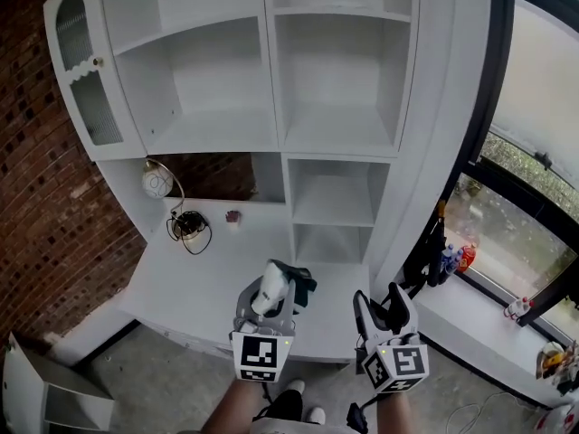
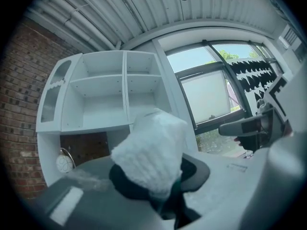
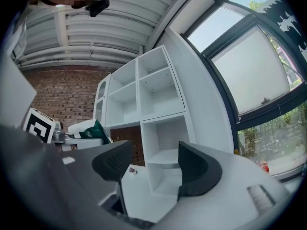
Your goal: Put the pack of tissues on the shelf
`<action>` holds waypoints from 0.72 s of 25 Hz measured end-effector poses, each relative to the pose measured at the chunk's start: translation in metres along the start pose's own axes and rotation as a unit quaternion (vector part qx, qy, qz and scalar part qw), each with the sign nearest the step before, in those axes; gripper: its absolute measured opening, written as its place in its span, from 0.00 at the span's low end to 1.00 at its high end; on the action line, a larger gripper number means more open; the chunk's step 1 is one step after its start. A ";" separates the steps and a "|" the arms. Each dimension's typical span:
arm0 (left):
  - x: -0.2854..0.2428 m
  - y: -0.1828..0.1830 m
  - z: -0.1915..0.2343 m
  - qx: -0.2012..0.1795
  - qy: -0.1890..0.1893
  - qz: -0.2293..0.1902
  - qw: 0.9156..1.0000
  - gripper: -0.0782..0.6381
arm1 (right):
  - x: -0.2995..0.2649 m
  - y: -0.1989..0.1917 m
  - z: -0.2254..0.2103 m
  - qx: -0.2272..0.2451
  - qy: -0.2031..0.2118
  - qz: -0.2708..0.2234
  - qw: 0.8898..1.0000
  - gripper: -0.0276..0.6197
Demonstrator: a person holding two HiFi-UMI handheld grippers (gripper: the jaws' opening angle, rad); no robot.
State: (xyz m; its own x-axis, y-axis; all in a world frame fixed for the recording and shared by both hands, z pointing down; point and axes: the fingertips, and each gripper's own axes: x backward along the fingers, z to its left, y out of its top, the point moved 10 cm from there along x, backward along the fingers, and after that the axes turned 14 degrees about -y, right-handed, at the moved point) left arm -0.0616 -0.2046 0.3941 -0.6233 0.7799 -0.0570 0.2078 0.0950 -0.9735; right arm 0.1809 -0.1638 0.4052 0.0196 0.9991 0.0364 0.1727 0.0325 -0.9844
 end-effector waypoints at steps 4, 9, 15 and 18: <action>-0.029 -0.012 0.018 0.006 -0.023 0.005 1.000 0.25 | -0.026 -0.007 0.004 0.001 -0.013 0.008 1.000 0.49; -0.063 -0.009 0.052 0.024 -0.040 -0.020 0.999 0.26 | -0.062 -0.001 0.014 0.006 -0.036 -0.002 0.999 0.49; -0.091 -0.005 0.085 0.051 -0.069 -0.055 0.995 0.25 | -0.097 -0.002 0.026 -0.009 -0.046 -0.011 0.999 0.49; -0.100 -0.006 0.096 0.105 -0.088 -0.081 0.987 0.26 | -0.110 -0.004 0.036 -0.022 -0.044 -0.008 0.999 0.49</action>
State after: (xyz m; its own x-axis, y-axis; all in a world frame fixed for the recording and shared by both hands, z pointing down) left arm -0.0727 -0.3424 0.3843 -0.7605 0.6441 0.0830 -0.0541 0.0646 -0.9964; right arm 0.1428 -0.2730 0.3987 -0.0697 0.9969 0.0351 0.2160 0.0495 -0.9751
